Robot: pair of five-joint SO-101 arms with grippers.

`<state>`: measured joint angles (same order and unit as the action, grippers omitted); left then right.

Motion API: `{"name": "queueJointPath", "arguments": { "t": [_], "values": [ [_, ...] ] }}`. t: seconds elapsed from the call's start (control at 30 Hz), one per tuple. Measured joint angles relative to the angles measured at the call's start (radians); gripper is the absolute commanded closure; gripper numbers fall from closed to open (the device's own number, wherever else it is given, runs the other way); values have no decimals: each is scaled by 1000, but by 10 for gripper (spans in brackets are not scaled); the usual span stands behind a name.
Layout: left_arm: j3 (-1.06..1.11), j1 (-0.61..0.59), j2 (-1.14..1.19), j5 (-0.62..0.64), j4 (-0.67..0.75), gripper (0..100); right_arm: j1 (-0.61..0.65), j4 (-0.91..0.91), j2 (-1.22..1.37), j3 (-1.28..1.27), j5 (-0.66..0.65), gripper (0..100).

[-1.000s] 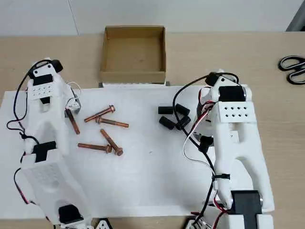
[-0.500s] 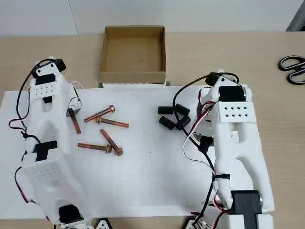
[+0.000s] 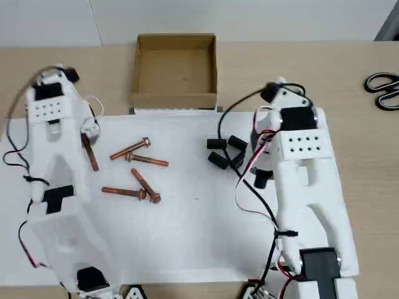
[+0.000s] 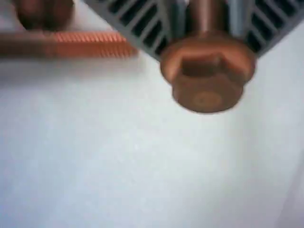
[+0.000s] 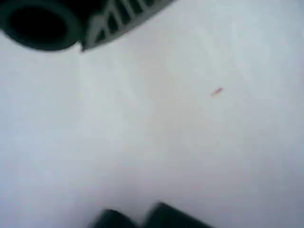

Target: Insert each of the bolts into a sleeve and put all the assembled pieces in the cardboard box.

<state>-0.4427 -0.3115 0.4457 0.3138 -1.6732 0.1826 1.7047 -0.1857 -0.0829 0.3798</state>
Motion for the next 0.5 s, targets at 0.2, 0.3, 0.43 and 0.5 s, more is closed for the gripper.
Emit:
{"name": "queueJointPath", "arguments": {
  "t": [0.2,0.3,0.43,0.5],
  "values": [
    [-57,-2,-201,-92,-55,995,117,2,-153,49,0,996],
    [-57,11,-353,-146,-61,995,155,5,-258,49,-2,996],
    [-57,66,-523,-169,-61,995,189,9,-348,49,0,996],
    [-44,100,-588,-169,-61,995,201,9,-381,26,0,996]
  ]
}}
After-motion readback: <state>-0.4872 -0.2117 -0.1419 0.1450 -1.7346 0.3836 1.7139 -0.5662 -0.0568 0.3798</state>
